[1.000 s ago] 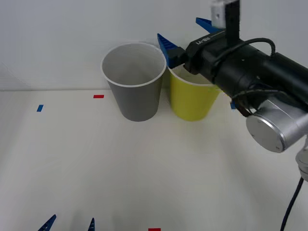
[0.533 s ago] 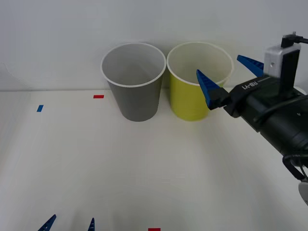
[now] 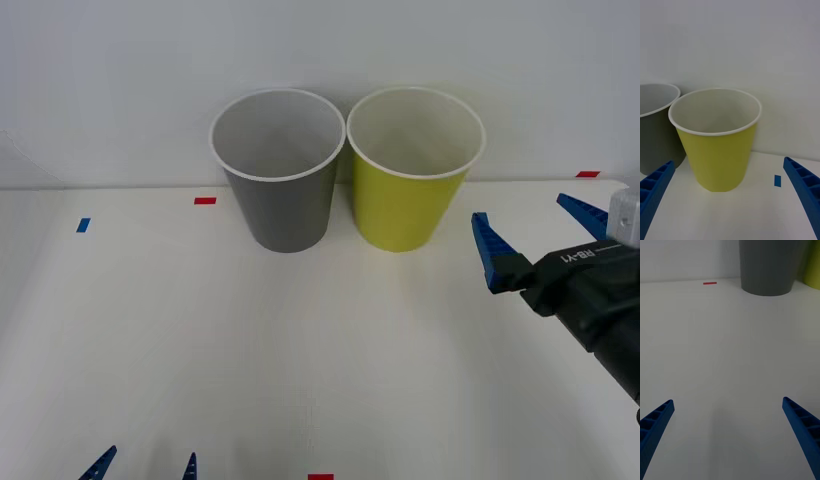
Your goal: Put cans in the gray bin and PET bottles in the light green bin.
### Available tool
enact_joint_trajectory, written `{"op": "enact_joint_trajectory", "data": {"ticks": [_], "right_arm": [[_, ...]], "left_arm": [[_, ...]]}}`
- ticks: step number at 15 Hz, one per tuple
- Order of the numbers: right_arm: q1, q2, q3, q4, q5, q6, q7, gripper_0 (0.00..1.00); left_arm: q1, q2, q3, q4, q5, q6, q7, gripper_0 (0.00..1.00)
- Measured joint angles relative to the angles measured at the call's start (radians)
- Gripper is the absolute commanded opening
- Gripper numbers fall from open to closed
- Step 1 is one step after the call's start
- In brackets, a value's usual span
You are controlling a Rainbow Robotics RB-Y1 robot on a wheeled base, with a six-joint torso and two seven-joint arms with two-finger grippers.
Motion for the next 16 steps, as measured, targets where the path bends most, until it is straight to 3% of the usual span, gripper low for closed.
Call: {"op": "enact_joint_trajectory", "data": {"ticks": [3, 7, 11, 16], "right_arm": [[0.052, 0.129, 0.015, 0.000, 0.019, -0.001, 0.020, 0.96], [0.076, 0.244, 0.075, 0.018, 0.131, -0.008, 0.032, 0.96], [0.087, 0.232, 0.088, 0.190, 0.135, -0.269, 0.039, 0.96], [0.279, 0.202, 0.117, 0.227, 0.182, -0.429, 0.057, 0.97]], "left_arm": [[0.000, 0.000, 0.000, 0.000, 0.000, 0.000, 0.000, 1.00], [0.000, 0.000, 0.000, 0.000, 0.000, 0.000, 0.000, 1.00], [0.000, 0.000, 0.000, 0.000, 0.000, 0.000, 0.000, 1.00], [0.000, 0.000, 0.000, 0.000, 0.000, 0.000, 0.000, 1.00]]}}
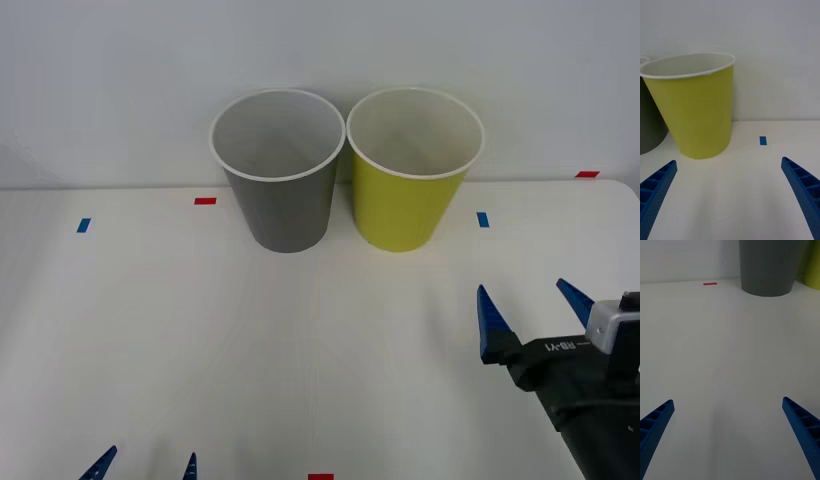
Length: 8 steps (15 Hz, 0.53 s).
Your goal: Put cans in the gray bin and PET bottles in the light green bin.
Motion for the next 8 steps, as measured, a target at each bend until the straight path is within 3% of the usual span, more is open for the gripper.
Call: {"op": "enact_joint_trajectory", "data": {"ticks": [6, 8], "right_arm": [[0.142, 0.021, -0.031, 0.010, 0.013, -0.080, 0.017, 0.96], [0.130, 0.032, -0.041, 0.091, 0.014, -0.166, 0.019, 0.94]], "left_arm": [[0.000, 0.000, 0.000, 0.000, 0.000, 0.000, 0.000, 1.00], [0.000, 0.000, 0.000, 0.000, 0.000, 0.000, 0.000, 1.00]]}}
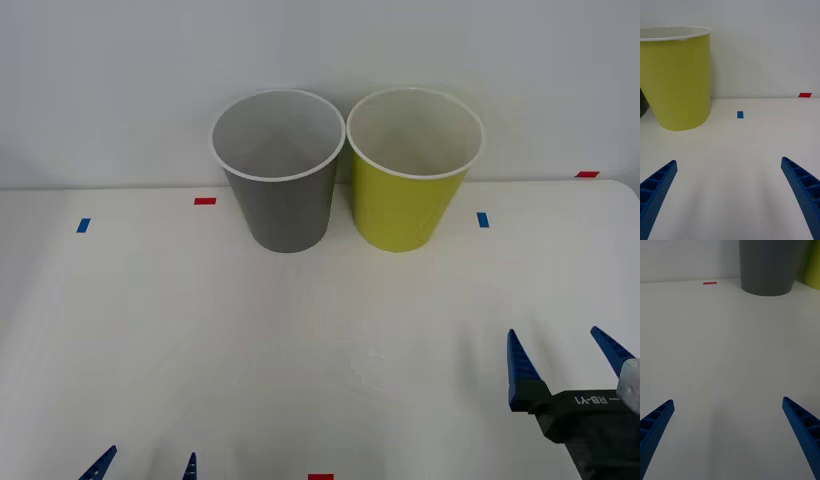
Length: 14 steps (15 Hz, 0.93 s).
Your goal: Put cans in the gray bin and PET bottles in the light green bin.
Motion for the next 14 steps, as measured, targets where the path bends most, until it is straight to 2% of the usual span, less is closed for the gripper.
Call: {"op": "enact_joint_trajectory", "data": {"ticks": [3, 6, 10, 14], "right_arm": [[0.011, -0.003, -0.009, 0.073, 0.000, -0.109, -0.003, 0.92], [0.052, -0.056, -0.014, 0.177, -0.001, -0.251, -0.016, 0.92], [0.166, -0.062, -0.008, 0.185, 0.017, -0.301, -0.010, 0.91], [0.175, -0.067, -0.004, 0.191, -0.001, -0.308, -0.016, 0.90]], "left_arm": [[0.000, 0.000, 0.000, 0.000, 0.000, 0.000, 0.000, 1.00], [0.000, 0.000, 0.000, 0.000, 0.000, 0.000, 0.000, 1.00], [0.000, 0.000, 0.000, 0.000, 0.000, 0.000, 0.000, 1.00], [0.000, 0.000, 0.000, 0.000, 0.000, 0.000, 0.000, 1.00]]}}
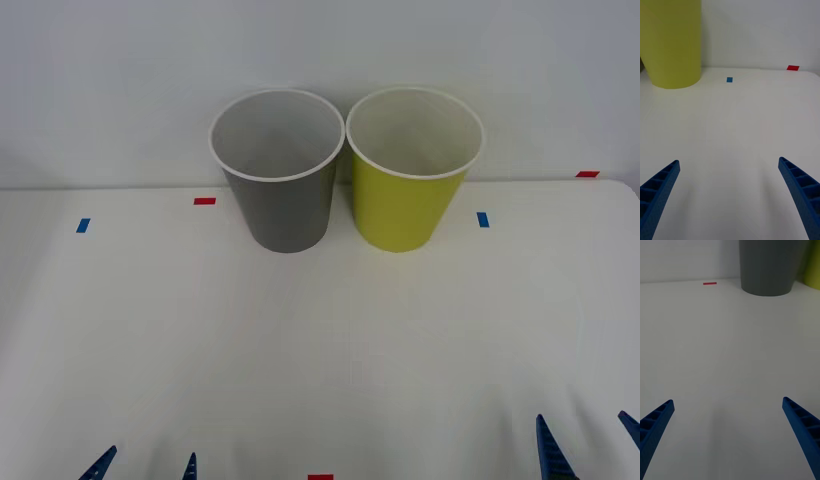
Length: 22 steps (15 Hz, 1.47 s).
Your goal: Put cans in the gray bin and PET bottles in the light green bin.
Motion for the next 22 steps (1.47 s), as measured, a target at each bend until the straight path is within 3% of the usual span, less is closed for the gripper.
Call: {"op": "enact_joint_trajectory", "data": {"ticks": [5, 9, 22], "right_arm": [[-0.072, -0.004, 0.009, 0.129, -0.024, -0.097, 0.026, 0.88], [-0.054, -0.011, 0.021, 0.137, -0.100, -0.125, 0.200, 0.88], [0.017, -0.026, 0.030, 0.138, -0.073, -0.160, 0.198, 0.88]], "left_arm": [[0.000, 0.000, 0.000, 0.000, 0.000, 0.000, 0.000, 1.00], [0.000, 0.000, 0.000, 0.000, 0.000, 0.000, 0.000, 1.00], [0.000, 0.000, 0.000, 0.000, 0.000, 0.000, 0.000, 1.00]]}}
